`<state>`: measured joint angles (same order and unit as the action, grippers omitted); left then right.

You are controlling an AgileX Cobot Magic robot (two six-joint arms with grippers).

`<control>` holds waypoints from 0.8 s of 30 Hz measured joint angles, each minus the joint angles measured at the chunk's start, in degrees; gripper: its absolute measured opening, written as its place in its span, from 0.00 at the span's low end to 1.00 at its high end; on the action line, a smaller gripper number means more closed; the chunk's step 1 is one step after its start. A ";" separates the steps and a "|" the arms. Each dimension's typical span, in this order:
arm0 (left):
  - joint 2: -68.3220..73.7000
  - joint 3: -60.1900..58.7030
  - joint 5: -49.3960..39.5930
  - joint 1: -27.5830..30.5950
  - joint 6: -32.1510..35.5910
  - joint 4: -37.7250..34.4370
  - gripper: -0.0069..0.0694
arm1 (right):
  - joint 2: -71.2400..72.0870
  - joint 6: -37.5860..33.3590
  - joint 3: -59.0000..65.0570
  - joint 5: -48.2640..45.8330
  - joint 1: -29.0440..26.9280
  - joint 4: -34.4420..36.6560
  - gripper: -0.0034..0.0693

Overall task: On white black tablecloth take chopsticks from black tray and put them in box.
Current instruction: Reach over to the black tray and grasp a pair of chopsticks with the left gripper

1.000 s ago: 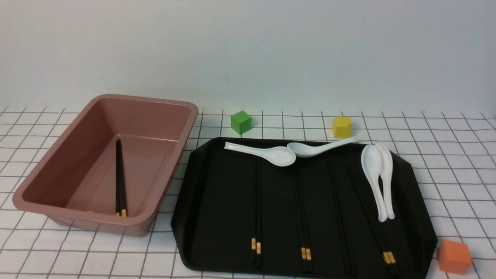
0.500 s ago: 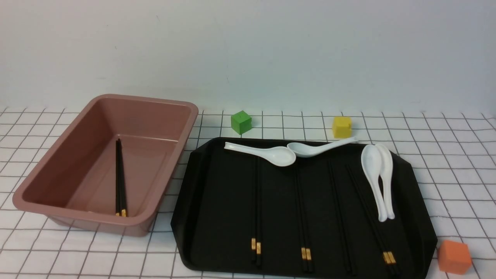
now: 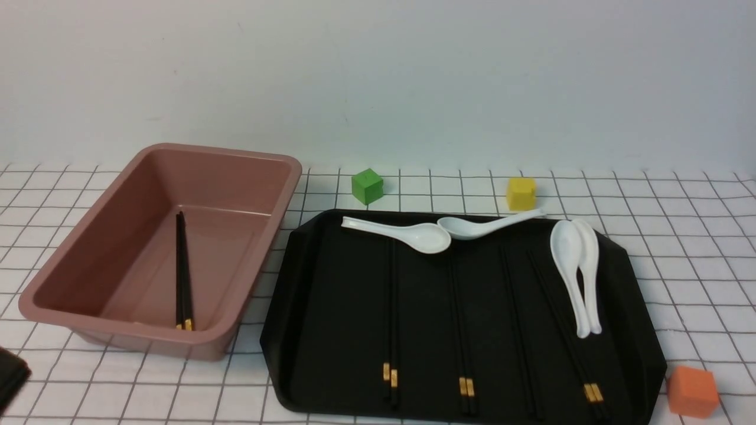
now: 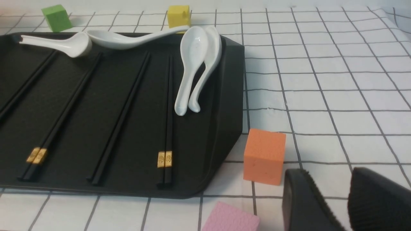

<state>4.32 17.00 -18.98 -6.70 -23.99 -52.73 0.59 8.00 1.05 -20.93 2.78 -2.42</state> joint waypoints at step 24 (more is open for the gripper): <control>91.66 54.12 -37.12 -33.56 -13.27 45.13 0.10 | 0.00 0.00 0.00 0.00 0.00 0.00 0.38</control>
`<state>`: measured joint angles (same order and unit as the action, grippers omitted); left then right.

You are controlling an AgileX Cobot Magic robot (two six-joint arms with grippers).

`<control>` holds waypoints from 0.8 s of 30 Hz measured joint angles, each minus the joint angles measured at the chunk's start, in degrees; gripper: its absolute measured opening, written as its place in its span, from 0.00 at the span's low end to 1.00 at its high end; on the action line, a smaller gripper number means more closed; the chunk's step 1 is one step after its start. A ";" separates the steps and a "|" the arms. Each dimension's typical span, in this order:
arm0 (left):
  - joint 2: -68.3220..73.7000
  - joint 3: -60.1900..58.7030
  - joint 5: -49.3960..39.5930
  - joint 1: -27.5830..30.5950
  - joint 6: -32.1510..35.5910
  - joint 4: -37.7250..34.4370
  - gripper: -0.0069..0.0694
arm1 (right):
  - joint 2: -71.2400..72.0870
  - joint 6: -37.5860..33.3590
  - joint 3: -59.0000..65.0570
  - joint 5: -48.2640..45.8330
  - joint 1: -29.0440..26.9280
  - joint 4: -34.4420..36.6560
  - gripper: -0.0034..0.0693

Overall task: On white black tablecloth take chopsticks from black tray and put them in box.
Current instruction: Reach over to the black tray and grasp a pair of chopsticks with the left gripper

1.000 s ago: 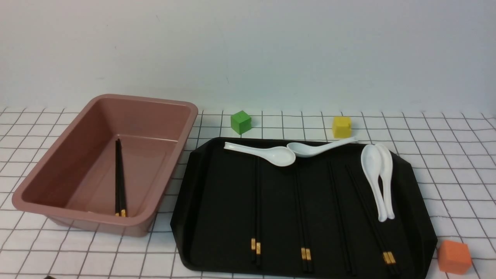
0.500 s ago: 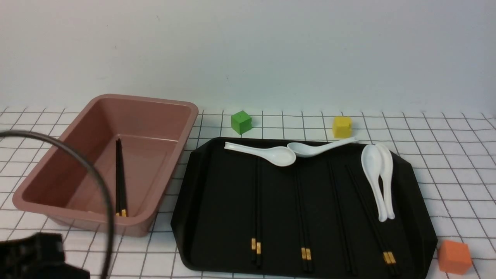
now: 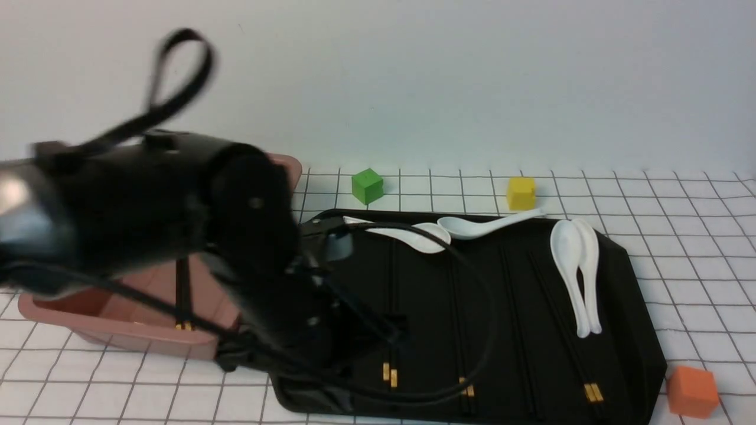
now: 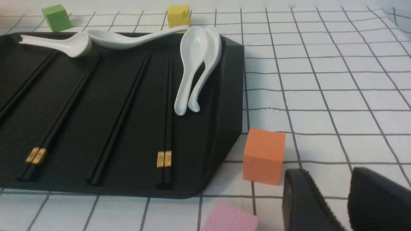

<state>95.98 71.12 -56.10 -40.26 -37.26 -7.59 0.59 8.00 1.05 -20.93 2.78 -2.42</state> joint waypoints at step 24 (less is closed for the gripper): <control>26.17 23.64 -2.05 0.39 -7.42 9.65 0.57 | 0.00 0.00 0.00 0.00 0.00 0.00 0.38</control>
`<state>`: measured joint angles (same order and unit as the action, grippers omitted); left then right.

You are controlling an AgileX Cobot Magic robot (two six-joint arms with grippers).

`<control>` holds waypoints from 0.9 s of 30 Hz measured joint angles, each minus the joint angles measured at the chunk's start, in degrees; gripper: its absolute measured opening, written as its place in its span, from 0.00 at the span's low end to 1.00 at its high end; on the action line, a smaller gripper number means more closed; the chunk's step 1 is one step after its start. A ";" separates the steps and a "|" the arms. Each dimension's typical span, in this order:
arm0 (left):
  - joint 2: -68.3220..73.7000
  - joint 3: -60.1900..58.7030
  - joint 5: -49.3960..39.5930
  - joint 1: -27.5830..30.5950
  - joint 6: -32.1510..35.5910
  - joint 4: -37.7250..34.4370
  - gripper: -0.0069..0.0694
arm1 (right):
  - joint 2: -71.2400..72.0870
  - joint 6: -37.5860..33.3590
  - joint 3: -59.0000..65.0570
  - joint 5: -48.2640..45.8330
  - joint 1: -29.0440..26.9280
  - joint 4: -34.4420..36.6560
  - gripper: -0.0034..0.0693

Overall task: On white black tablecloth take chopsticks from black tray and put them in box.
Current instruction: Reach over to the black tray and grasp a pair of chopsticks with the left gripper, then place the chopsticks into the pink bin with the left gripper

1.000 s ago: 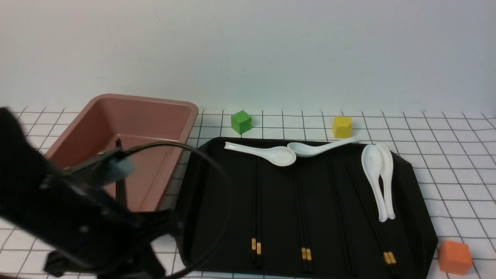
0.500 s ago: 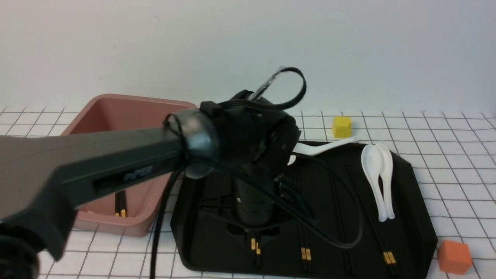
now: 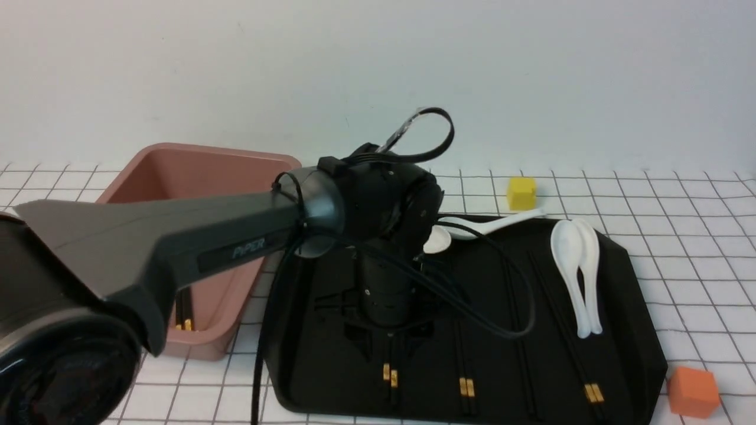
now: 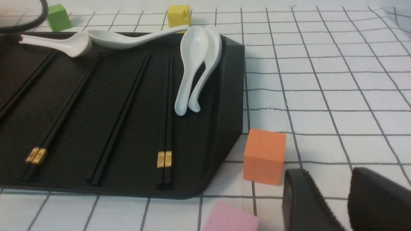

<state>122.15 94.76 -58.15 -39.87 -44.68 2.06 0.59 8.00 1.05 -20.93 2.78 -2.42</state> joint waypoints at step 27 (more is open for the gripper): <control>-14.71 0.19 -11.31 0.77 6.39 1.71 0.25 | 0.00 0.00 0.00 0.00 0.00 -0.05 0.38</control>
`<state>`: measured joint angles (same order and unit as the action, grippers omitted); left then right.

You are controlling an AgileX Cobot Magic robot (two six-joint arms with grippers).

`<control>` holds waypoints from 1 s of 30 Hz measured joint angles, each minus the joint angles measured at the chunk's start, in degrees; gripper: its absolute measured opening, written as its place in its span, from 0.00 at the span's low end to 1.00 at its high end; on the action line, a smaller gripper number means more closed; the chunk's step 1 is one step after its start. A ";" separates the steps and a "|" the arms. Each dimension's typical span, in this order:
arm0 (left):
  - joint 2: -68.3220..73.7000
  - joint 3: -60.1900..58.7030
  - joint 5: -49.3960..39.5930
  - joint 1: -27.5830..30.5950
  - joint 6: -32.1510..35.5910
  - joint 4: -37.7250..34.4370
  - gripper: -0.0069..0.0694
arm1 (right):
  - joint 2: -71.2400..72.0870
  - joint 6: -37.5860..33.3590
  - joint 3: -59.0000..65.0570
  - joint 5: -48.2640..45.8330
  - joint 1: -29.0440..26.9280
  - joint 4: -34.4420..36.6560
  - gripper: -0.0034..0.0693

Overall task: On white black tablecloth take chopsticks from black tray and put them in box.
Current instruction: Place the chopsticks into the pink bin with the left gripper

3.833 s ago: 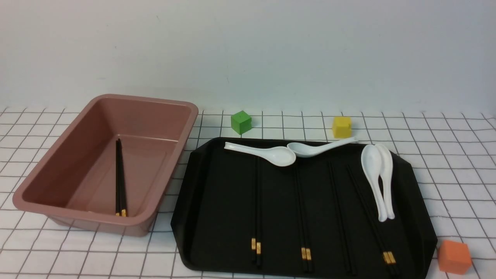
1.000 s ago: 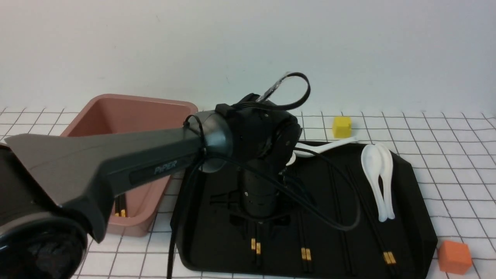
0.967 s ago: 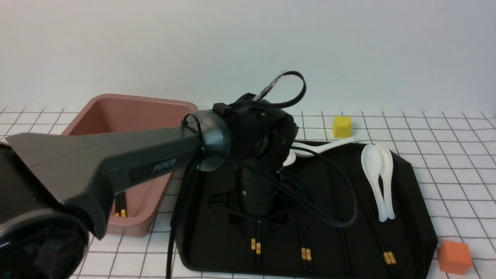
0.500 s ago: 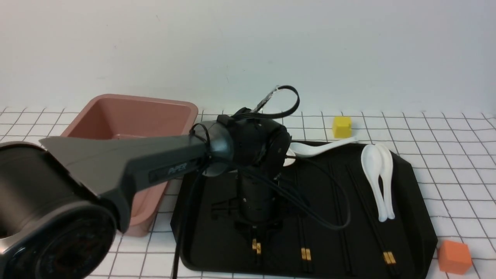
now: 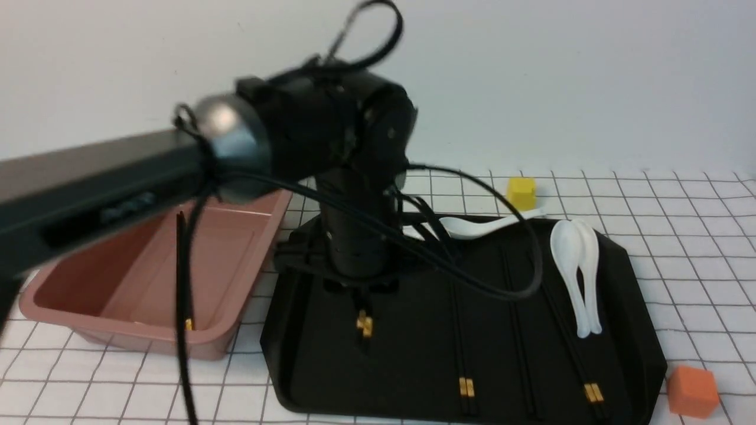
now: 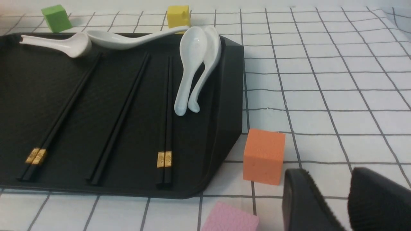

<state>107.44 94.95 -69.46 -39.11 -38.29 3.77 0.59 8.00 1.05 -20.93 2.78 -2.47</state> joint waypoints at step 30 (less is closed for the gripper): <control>4.00 -12.84 22.75 32.40 19.95 -9.92 0.46 | 0.00 0.00 0.00 0.00 0.00 0.04 0.38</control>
<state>111.45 82.11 -46.71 -6.70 -18.34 -6.15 0.59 8.00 1.05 -20.93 2.78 -2.42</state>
